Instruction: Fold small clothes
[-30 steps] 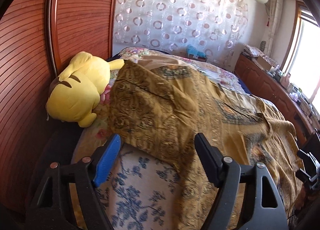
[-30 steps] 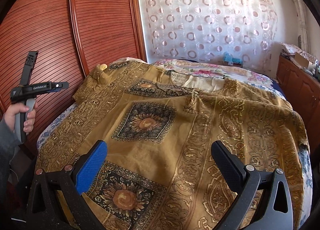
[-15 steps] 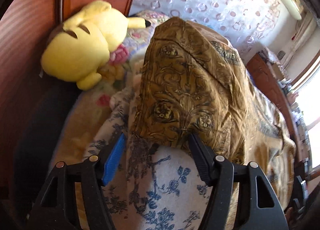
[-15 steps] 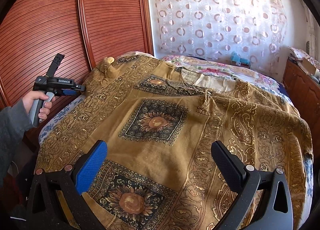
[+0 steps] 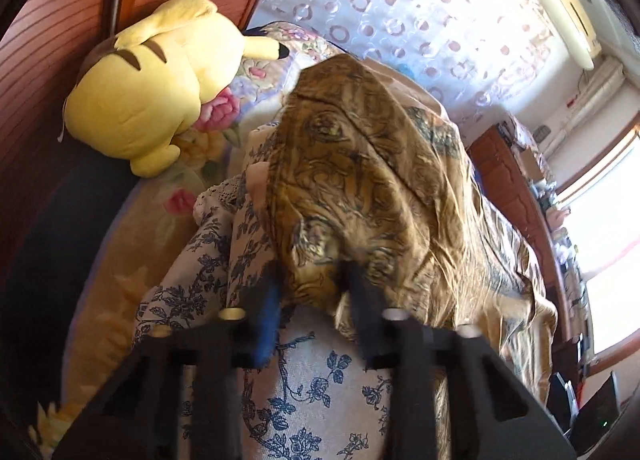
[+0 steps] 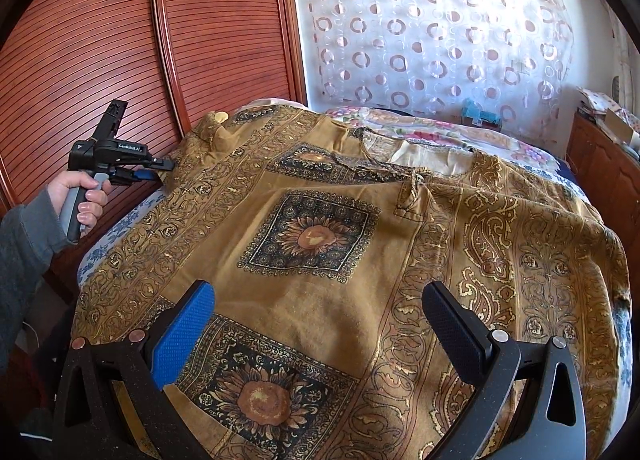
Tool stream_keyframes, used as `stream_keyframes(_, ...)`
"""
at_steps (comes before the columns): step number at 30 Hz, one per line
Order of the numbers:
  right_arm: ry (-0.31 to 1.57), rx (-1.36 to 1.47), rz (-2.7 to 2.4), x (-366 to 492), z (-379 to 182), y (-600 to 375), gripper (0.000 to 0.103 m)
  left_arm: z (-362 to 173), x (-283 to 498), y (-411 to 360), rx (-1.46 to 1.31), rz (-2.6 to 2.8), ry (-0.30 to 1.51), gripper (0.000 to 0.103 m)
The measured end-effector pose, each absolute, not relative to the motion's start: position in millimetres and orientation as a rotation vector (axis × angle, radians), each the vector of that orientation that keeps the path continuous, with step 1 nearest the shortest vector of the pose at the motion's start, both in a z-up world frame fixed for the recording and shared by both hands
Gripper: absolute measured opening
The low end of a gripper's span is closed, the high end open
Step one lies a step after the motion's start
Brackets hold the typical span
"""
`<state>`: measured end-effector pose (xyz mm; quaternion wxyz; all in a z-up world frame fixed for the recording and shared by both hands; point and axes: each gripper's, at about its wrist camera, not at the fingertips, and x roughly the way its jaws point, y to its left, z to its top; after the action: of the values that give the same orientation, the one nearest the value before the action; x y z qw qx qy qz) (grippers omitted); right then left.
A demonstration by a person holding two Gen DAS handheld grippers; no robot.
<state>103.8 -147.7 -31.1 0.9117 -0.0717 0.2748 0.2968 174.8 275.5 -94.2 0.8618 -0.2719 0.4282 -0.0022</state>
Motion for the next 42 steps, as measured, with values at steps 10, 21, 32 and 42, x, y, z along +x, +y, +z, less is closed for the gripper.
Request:
stream_keyframes(10, 0.566, -0.147, 0.597, 105.2, -31.8, -150.4, 0.103, -36.6, 173.0, 232.2, -0.321, 0.0, 0.793, 0.008)
stream_keyframes(21, 0.559, -0.108, 0.538, 107.8, -29.2, -173.0, 0.103, 0.9, 169.1, 114.7, -0.134, -0.257, 0.788, 0.008)
stream_keyframes(32, 0.556, -0.086, 0.53, 106.8, -30.0, -187.3, 0.103, -23.8, 130.4, 101.1, -0.085, -0.234, 0.862, 0.023)
stream_keyframes(42, 0.559, -0.098, 0.537, 109.0, -27.7, -183.6, 0.103, -81.3, 128.9, 110.4, -0.059, -0.203, 0.996, 0.043)
